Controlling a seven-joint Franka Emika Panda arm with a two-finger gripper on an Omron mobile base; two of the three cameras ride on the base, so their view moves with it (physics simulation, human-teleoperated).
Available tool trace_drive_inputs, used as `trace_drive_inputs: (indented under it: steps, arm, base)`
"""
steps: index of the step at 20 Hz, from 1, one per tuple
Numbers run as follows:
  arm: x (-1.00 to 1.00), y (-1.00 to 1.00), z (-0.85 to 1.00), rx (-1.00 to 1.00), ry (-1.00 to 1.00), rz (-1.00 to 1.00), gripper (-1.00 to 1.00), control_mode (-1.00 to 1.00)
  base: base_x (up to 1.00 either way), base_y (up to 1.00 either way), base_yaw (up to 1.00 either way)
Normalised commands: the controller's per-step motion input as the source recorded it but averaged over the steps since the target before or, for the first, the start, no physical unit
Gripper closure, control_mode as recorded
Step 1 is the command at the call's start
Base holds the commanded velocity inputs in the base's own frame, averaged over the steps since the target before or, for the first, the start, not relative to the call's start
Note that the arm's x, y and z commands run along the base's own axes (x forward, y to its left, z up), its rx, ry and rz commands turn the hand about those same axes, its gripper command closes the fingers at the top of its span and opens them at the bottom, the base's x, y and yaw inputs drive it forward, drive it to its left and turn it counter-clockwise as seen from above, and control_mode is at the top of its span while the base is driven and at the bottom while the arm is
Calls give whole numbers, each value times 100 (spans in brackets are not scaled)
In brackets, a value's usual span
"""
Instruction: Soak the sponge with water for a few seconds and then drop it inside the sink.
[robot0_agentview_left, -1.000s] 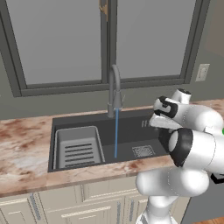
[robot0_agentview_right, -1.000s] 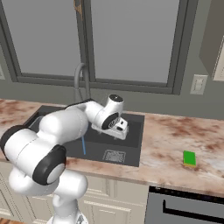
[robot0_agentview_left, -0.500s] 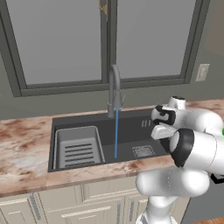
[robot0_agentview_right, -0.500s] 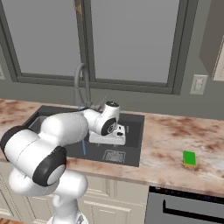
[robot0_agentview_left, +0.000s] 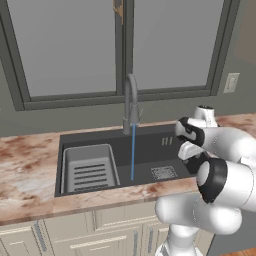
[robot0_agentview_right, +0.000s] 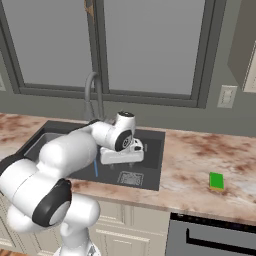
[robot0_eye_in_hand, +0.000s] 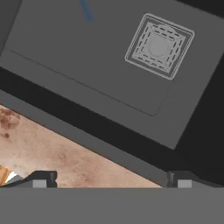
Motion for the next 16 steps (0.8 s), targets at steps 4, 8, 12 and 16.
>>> trace_drive_inputs:
  steps: [4, 8, 12, 16]
  arm:
    - [-8, -5, 46, 1, 0, 0, -100, -100]
    - [0, 0, 33, 0, 0, 0, -100, -100]
    - [0, 0, 35, 0, 0, 0, -100, -100]
    - [-5, -4, 11, 0, 0, 0, -100, -100]
  base:
    - [0, 0, 0]
    - [0, 0, 0]
    - [0, 0, 0]
    - [0, 0, 0]
